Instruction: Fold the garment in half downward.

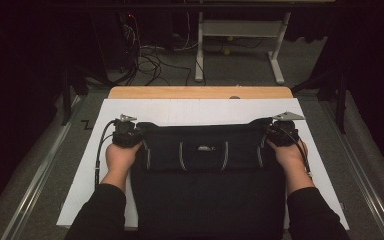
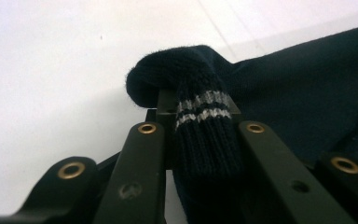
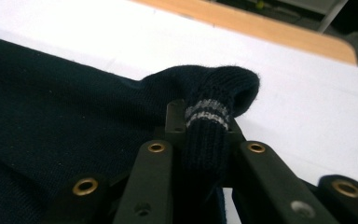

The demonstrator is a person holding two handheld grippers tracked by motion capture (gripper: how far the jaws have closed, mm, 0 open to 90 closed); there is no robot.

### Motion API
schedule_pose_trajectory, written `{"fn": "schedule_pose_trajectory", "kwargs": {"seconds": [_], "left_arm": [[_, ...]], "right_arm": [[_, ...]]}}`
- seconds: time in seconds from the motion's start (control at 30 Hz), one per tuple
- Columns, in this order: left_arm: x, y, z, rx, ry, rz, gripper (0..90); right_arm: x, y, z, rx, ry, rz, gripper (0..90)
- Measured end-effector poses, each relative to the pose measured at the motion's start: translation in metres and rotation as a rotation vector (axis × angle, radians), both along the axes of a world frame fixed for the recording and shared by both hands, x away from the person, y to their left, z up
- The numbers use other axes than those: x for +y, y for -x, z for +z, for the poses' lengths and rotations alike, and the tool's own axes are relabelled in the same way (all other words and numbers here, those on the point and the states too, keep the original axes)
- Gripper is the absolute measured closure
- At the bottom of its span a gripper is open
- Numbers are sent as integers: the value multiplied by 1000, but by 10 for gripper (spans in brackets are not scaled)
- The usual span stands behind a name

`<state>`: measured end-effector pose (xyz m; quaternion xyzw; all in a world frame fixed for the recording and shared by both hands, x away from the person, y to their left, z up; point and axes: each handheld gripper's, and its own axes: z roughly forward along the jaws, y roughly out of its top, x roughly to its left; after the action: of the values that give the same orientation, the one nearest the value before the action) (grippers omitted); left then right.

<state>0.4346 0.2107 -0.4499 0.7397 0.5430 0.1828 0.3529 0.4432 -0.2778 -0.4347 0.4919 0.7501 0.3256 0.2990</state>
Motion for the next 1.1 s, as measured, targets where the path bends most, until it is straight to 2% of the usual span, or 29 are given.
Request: {"fn": "schedule_pose_trajectory", "kwargs": {"seconds": [0.1,0.17,0.23,0.33,0.43,0.53,0.6,0.73,0.83,0.93,1.03,1.1], "left_arm": [[3,-2,-4,24,26,6,694],[7,-2,-5,23,28,8,650],[10,-1,-6,25,38,19,587],[15,4,-6,16,53,43,435],[20,10,-6,12,64,43,358],[24,18,-4,-2,89,42,331],[24,24,-1,-9,114,33,326],[14,40,4,-33,125,-30,329],[1,52,4,-35,120,-85,332],[-9,58,-1,-2,123,-121,341],[-18,59,-8,29,104,-150,391],[-22,60,-12,47,99,-164,425]], "right_arm": [[-1,-3,-10,32,1,-12,793],[-1,-5,-13,54,1,-15,780],[-1,-5,-13,54,-9,-20,744],[-1,-5,-12,61,-20,-34,574],[-4,0,-6,54,-50,-39,459],[-8,9,-1,52,-77,-38,414],[-10,17,2,33,-91,-32,411],[-11,34,6,13,-114,-8,408],[-8,45,7,9,-124,20,408],[-2,54,5,10,-122,48,425],[4,58,-2,40,-115,79,463],[7,58,-8,77,-124,97,480]]}}
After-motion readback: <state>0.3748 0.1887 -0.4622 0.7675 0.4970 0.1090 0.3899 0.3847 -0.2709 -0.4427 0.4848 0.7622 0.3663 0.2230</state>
